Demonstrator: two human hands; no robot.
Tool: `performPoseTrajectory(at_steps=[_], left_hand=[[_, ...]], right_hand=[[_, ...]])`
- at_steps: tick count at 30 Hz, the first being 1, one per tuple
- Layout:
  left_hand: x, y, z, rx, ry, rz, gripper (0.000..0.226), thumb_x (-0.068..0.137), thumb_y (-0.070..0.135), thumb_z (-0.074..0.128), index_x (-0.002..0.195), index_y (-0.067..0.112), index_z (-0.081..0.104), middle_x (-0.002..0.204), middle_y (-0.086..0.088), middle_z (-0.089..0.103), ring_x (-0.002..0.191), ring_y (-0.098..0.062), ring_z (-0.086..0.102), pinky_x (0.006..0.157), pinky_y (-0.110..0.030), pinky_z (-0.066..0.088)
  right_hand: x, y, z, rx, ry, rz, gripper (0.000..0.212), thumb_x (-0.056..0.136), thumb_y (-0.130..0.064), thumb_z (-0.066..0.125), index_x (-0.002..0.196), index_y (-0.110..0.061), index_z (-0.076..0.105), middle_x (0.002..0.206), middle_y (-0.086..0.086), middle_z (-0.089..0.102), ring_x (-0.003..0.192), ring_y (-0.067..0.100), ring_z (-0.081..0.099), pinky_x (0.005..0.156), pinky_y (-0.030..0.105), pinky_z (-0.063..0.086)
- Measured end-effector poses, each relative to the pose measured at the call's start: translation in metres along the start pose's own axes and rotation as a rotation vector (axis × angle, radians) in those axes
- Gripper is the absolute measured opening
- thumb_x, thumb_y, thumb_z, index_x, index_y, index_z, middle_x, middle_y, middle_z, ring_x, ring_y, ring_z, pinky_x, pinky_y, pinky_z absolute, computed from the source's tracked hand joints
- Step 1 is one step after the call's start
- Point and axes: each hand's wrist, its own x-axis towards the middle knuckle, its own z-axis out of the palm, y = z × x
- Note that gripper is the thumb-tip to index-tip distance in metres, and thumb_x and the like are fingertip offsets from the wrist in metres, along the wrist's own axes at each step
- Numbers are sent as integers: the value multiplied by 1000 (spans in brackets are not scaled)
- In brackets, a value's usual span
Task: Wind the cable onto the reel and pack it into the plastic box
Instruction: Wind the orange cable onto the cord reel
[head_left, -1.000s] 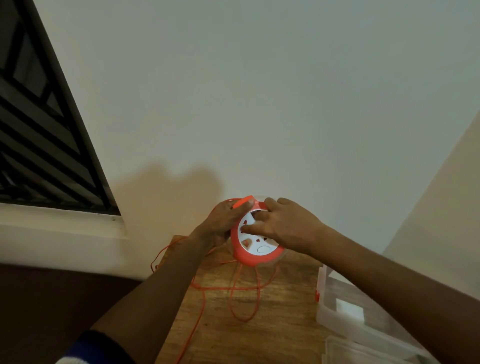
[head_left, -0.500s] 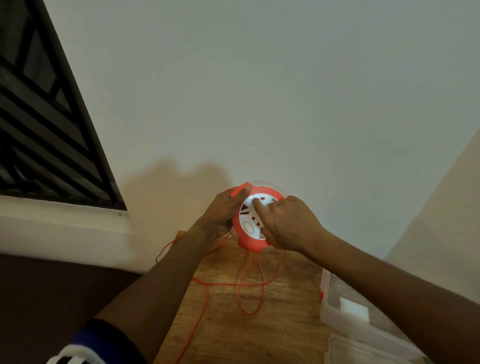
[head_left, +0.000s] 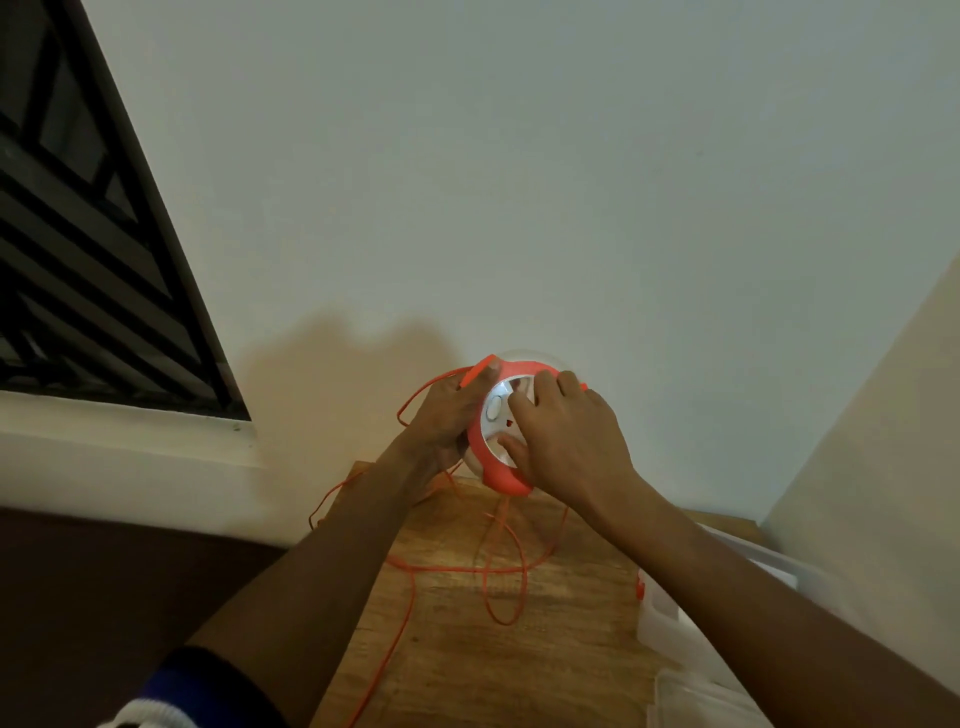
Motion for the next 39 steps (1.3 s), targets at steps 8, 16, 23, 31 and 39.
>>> performPoseTrajectory(at_steps=[8,16,23,31,39], left_hand=[[-5,-1,4,75,-67,36,32,98,44,59,113,19,72,114,-16,76,96,-31,75,80,-41,64],[-4,2,11,51,18,39,40,99,44,58,126,16,66,112,-10,78,97,-33,76,82,-45,64],[-3,3,17,9,30,5,35,100,42,58,124,18,66,116,-12,75,101,-34,74,85,-43,64],[-3,11,5,9,-18,-14,48,101,42,54,137,10,59,125,-20,70,106,-41,70,84,-44,63],[-5,6,11,42,-40,16,40,97,44,59,124,15,67,117,-17,74,100,-36,74,86,-45,63]], right_hand=[[4,-1,3,25,-53,-64,74,75,-46,74,133,-14,42,113,14,68,97,34,65,81,46,54],[23,16,10,133,62,287,55,84,-62,46,114,-16,50,79,2,70,54,20,62,50,26,45],[18,16,2,149,68,208,38,84,-40,61,113,-16,60,92,4,72,70,24,67,62,35,56],[6,23,-10,81,-80,-161,65,73,-43,77,129,-20,54,128,5,63,112,32,57,87,47,54],[14,15,1,49,200,-3,59,67,-52,76,108,-12,60,76,7,73,56,27,67,55,38,55]])
